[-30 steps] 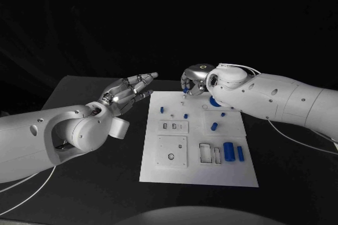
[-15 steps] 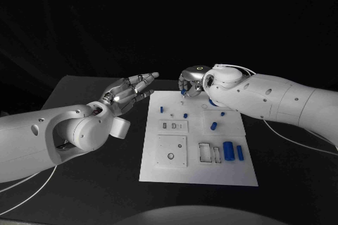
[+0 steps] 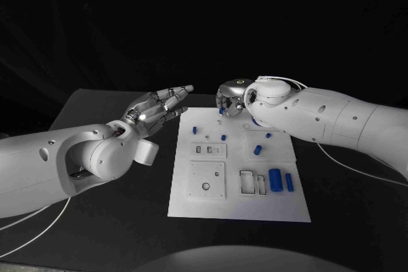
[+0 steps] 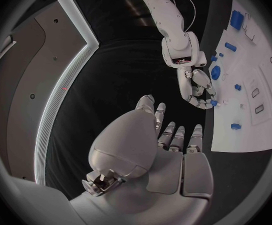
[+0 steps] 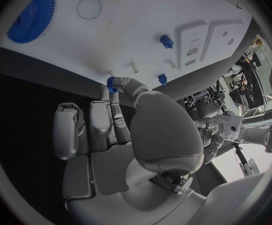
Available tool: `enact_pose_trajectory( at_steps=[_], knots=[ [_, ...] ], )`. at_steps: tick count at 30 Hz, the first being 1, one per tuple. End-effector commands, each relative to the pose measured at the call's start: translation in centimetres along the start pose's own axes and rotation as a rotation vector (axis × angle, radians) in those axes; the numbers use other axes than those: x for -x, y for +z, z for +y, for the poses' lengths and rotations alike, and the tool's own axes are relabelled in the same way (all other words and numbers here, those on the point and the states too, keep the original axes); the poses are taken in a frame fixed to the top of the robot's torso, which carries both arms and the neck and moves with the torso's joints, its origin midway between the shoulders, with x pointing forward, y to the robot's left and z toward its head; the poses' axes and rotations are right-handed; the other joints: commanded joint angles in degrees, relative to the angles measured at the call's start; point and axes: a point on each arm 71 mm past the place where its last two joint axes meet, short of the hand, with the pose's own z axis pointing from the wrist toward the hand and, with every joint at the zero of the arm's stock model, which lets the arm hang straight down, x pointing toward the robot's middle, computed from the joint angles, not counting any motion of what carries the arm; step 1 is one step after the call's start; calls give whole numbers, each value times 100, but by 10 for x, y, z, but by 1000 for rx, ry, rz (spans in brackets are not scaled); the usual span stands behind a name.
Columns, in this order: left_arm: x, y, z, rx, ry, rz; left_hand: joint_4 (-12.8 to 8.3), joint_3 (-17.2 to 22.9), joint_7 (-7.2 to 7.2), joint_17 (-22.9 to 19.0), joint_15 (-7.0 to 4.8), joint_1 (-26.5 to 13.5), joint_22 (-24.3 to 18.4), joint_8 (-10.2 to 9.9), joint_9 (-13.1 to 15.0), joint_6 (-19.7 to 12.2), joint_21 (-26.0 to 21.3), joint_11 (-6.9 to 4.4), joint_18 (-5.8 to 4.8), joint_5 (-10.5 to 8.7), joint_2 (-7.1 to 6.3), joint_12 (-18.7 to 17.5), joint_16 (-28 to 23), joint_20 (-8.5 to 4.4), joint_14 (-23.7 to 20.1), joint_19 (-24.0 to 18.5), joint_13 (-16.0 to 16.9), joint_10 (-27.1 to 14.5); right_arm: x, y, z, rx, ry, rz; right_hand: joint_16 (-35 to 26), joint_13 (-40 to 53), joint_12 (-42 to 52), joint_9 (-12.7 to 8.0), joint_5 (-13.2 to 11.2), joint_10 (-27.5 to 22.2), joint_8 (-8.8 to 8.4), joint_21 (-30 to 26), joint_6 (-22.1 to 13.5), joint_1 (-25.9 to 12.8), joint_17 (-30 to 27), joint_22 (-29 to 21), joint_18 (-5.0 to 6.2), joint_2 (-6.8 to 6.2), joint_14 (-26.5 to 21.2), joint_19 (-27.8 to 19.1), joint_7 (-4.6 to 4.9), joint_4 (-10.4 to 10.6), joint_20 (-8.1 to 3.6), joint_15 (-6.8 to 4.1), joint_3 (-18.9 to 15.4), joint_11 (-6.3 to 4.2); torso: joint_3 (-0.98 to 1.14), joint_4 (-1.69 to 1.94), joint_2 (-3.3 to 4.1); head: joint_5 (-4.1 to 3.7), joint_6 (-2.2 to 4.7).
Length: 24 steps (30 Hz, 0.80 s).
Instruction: Assemble the parts on the task board
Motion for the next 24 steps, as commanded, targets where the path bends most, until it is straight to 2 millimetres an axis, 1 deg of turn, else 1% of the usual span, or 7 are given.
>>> enact_pose_trajectory(
  at_steps=[1, 9, 16, 18, 20, 23, 24],
  knots=[
    [-2, 1, -1, -2, -13, 10, 13, 37, 32, 10, 50, 46, 10, 31, 5, 14, 40, 42, 52, 27, 4, 22, 33, 28, -3, 15, 5, 1, -3, 0, 0, -5, -14, 31, -35, -9, -45, 1, -3, -29, -39, -28, -42, 69, -9, 399, -50, 27, -22, -40, -3, 0, 16, 7, 45, 21, 2, 5, 6, -10, -5],
    [-3, 1, 0, 1, -15, 13, 16, 38, 36, 12, 56, 47, 13, 31, 5, 13, 46, 47, 53, 29, 2, 27, 43, 34, 2, 24, 6, 4, -5, 0, -2, -11, -2, 45, -62, -14, -90, -3, -17, -59, -78, -53, -68, 72, -52, 376, -41, 25, -56, -73, 1, -7, 24, 16, 57, 36, 2, 3, 3, 0, -45],
    [-3, 2, 0, 2, -15, 14, 22, 41, 46, 14, 66, 46, 15, 34, 6, 18, 51, 58, 53, 30, -2, 42, 55, 42, 8, 31, 10, 20, -6, 1, -1, -8, 12, 52, -103, -14, -199, -40, -88, -175, -229, -99, -215, 56, -111, 346, -29, 20, -117, -129, 13, -4, 57, 55, 78, 85, 4, 2, 0, -4, -67],
    [-3, 2, 0, 3, -15, 14, 22, 41, 46, 14, 66, 46, 15, 34, 6, 18, 51, 58, 53, 30, -2, 42, 55, 42, 8, 31, 10, 20, -7, 1, 0, -6, 14, 54, -121, -16, -260, -82, -102, -265, -324, -120, -309, 50, -138, 333, -24, 11, -143, -154, 6, -3, 77, 80, 99, 119, 5, 7, 0, -8, -74],
    [-3, 2, 0, 3, -15, 15, 23, 41, 48, 15, 68, 46, 16, 32, 6, 12, 52, 60, 53, 30, -3, 44, 58, 43, 10, 33, 11, 21, -8, 2, 0, -4, 15, 58, -155, -51, -393, -194, -206, -436, -518, -158, -518, 31, -194, 306, -14, -10, -188, -197, -38, 8, 113, 126, 145, 174, 5, 10, -2, -11, -79],
    [-3, 2, 0, 5, -15, 15, 24, 41, 49, 15, 69, 46, 16, 32, 5, 10, 52, 61, 53, 30, -3, 44, 58, 44, 10, 33, 11, 21, -9, 1, 1, -3, 18, 61, -208, -122, -617, -458, -403, -666, -874, -229, -891, 28, -280, 260, 7, -74, -261, -272, -153, 0, 175, 187, 216, 248, 6, 10, 0, -5, -88],
    [-3, 2, 0, 5, -15, 15, 24, 41, 49, 15, 69, 46, 16, 32, 5, 10, 52, 61, 53, 30, -3, 44, 58, 44, 10, 33, 11, 21, -9, 1, 0, -3, 18, 62, -224, -133, -666, -520, -484, -733, -950, -253, -977, 34, -306, 242, 14, -88, -285, -298, -186, -7, 189, 197, 213, 259, 7, 10, 0, -3, -90]
  ],
)
